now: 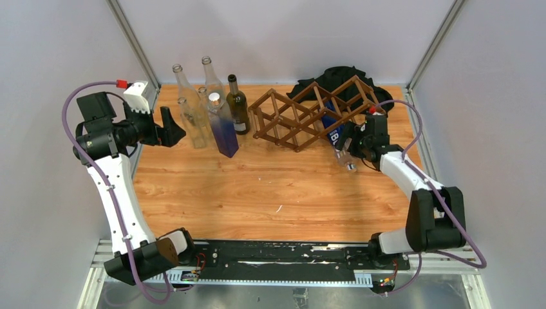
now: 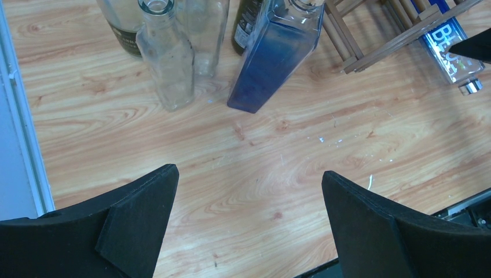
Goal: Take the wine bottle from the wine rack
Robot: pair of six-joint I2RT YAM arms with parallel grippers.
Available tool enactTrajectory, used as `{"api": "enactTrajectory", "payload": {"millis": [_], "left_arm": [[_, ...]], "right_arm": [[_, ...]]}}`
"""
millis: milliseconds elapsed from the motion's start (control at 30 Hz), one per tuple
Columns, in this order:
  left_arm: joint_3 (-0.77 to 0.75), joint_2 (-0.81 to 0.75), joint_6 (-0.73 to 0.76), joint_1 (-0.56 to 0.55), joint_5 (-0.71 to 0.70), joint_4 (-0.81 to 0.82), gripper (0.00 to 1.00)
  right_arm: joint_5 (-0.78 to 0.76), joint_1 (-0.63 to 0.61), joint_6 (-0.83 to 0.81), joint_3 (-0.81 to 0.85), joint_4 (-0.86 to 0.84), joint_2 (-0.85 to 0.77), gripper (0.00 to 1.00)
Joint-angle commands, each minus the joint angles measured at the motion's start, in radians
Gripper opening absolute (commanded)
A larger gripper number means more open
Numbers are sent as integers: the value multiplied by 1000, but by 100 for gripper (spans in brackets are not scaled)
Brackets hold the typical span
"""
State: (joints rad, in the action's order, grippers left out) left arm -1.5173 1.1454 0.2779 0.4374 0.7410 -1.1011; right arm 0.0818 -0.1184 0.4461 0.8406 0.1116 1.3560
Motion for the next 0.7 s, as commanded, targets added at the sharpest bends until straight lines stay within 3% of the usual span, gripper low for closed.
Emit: {"api": "enactTrajectory", "payload": {"millis": [0,100,233,433,567,633,667], "left_arm": [[-3,15,3,7,29,-1,100],[1,19,2,7,46,0,100],[16,4,24,6,57,0,100],[46,2,61,-27,80,0,100],[68,-8,99,-107,79,0,100],[72,-9,109,-166,56,0,100],[72,-8,113,-185,45,0,100]], "right_arm": [[91,19,3,-26,-84,72,100],[142,19,21,-41,-139,119,97],[183,19,58,-92,-214,115,83],[205,18,93,-170,-266,-9,45],[221,17,94,-208,-234,-116,22],[226,13,94,-233,-204,-176,2],[228,12,95,-242,-188,-207,0]]}}
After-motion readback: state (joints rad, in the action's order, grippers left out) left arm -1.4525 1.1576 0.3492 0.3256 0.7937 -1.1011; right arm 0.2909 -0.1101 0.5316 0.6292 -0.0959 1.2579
